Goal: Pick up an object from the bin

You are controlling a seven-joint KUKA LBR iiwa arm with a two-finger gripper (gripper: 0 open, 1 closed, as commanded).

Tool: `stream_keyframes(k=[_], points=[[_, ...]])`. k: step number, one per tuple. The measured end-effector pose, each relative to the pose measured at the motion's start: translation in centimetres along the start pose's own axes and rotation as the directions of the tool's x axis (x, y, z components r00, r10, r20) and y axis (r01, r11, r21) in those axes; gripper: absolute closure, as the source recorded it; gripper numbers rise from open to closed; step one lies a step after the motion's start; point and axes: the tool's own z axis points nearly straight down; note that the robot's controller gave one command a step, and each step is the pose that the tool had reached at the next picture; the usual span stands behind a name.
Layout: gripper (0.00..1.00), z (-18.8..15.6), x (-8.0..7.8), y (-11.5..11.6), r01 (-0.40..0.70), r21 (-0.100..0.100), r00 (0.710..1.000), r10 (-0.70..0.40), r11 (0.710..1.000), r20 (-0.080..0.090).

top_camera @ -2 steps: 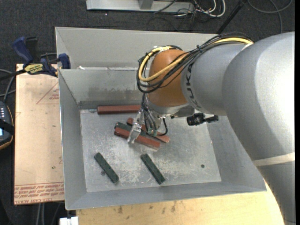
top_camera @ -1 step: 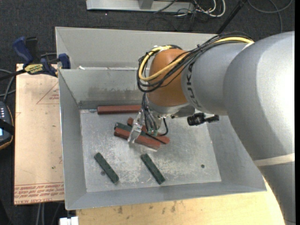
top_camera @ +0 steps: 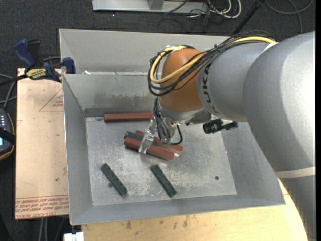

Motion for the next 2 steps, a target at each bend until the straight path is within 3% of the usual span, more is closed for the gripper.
stream_keyframes(k=[2], points=[[1.0, -1.59, -0.27, 0.12, -0.001, 0.001, 1.0, 0.001, 1.0, 0.001]])
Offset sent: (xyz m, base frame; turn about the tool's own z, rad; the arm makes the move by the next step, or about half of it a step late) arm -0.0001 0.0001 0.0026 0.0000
